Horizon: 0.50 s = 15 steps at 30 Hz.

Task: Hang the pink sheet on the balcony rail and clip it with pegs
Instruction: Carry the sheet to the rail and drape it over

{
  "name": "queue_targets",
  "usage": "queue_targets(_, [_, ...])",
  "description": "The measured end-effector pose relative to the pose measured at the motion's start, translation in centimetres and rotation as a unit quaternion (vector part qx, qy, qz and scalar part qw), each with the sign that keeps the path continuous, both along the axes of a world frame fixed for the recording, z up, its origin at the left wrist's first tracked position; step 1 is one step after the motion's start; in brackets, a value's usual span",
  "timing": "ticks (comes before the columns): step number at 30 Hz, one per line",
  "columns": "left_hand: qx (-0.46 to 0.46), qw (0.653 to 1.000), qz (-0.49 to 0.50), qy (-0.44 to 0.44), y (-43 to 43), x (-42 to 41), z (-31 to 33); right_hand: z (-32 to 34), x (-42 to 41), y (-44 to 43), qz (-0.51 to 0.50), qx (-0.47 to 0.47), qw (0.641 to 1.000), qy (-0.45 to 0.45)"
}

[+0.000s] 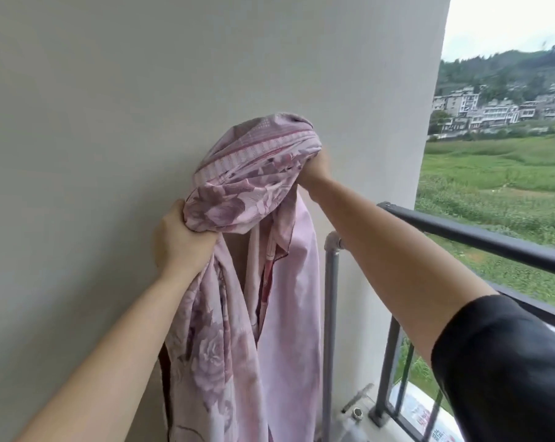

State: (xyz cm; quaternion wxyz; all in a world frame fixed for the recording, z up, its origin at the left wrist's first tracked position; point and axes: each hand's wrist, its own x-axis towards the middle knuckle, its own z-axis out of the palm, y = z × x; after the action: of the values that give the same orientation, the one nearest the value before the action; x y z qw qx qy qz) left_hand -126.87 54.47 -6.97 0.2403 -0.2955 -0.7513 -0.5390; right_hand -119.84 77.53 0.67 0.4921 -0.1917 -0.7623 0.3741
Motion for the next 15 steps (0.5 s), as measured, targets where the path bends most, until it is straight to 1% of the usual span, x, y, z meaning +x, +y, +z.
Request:
queue_targets(1, [0.0,1.0,0.011,-0.005,0.3,-0.4,-0.2,0.3,0.6,0.7,-0.038,0.128,0.987,-0.093])
queue_targets(2, [0.001,1.0,0.021,-0.011,1.0,-0.8,-0.4,0.2,0.8,2.3,-0.083,0.232,0.948,-0.2])
queue_targets(3, [0.004,0.999,0.027,-0.024,1.7,-1.2,-0.5,0.0,1.0,3.9,-0.103,0.282,0.907,-0.295])
queue_targets(4, [0.003,0.999,0.03,-0.034,2.3,-1.5,-0.5,-0.2,1.4,5.1,-0.133,0.32,0.855,-0.387])
queue_targets(5, [-0.005,0.999,0.029,-0.042,3.0,-1.7,-0.5,-0.6,1.9,5.7,-0.15,0.35,0.812,-0.442])
queue_targets(6, [-0.016,0.998,0.025,-0.047,3.8,-1.8,-0.6,-0.9,2.1,6.2,-0.166,0.364,0.782,-0.478])
queue_targets(7, [-0.026,0.998,0.021,-0.05,4.5,-1.5,-0.7,-1.2,2.3,6.6,-0.171,0.358,0.768,-0.502])
queue_targets(8, [-0.029,0.998,0.013,-0.052,5.2,-1.2,-0.9,-1.5,2.6,7.1,-0.174,0.35,0.767,-0.509])
queue_targets(9, [-0.029,0.998,0.002,-0.058,5.8,-0.9,-1.1,-1.6,3.0,7.5,-0.173,0.34,0.767,-0.516])
queue_targets(11, [-0.03,0.997,-0.025,-0.066,6.9,-0.1,-1.3,-1.0,4.0,8.3,-0.156,0.31,0.779,-0.523])
queue_targets(12, [-0.03,0.996,-0.038,-0.069,7.3,0.2,-1.2,-0.6,4.4,8.9,-0.152,0.311,0.78,-0.522])
queue_targets(14, [-0.017,0.994,-0.069,-0.084,7.8,1.1,-0.9,0.0,5.6,9.9,-0.148,0.318,0.764,-0.542])
queue_targets(15, [-0.006,0.992,-0.088,-0.093,8.0,1.7,-0.7,0.3,6.8,9.9,-0.146,0.321,0.748,-0.563])
